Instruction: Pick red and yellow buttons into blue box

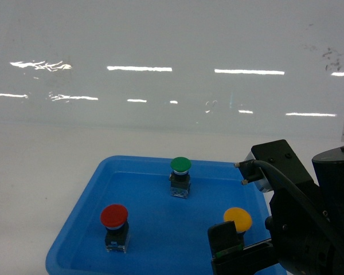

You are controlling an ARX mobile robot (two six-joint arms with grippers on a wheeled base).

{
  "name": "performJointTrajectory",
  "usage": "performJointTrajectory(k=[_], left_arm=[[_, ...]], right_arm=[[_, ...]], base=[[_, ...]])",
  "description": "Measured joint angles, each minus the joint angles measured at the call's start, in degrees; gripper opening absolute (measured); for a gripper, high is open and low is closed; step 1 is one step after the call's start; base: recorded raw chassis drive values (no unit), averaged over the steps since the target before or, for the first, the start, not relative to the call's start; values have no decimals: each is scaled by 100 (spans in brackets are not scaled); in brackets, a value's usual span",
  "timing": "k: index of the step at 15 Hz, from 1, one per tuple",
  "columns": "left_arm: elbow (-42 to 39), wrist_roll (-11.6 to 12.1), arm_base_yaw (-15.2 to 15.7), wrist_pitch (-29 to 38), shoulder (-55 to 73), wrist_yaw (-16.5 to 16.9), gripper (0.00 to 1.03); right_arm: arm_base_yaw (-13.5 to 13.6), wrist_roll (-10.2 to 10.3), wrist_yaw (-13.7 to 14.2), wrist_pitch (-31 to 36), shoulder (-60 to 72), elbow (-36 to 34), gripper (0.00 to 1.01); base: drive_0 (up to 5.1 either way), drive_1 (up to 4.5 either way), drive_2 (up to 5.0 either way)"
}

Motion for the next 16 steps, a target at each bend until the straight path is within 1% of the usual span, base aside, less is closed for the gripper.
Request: performJointTrajectory(k=[2, 4, 5, 7, 8, 10, 13, 16], left_arm=[[0, 0, 0, 0, 0, 0, 98], [0, 2, 0, 0, 0, 0, 98], [0, 2, 0, -4, 0, 0, 98], [0, 4, -2, -2, 0, 0, 98], [0, 17, -2, -2, 0, 0, 98], [0, 28, 0, -2, 0, 0, 98], [0, 46, 0, -2, 0, 0, 98], [0, 55, 0, -2, 0, 0, 98]], right_arm=[[-105, -2, -9, 101, 157, -2, 98], [-127, -2, -20, 188, 286, -2, 98], [-74, -26, -20, 369, 363, -4, 98], [7, -33, -11, 448, 470, -4, 98], [140, -33, -31, 463, 546, 9, 98], [144, -33, -24, 468, 555, 24, 98], [138, -50, 59, 466, 713, 72, 98], [55, -90, 111, 522, 811, 105, 98]], base=[[0, 0, 0], [0, 0, 0], [0, 0, 0], [0, 0, 0], [0, 0, 0], [0, 0, 0], [0, 0, 0], [0, 0, 0]])
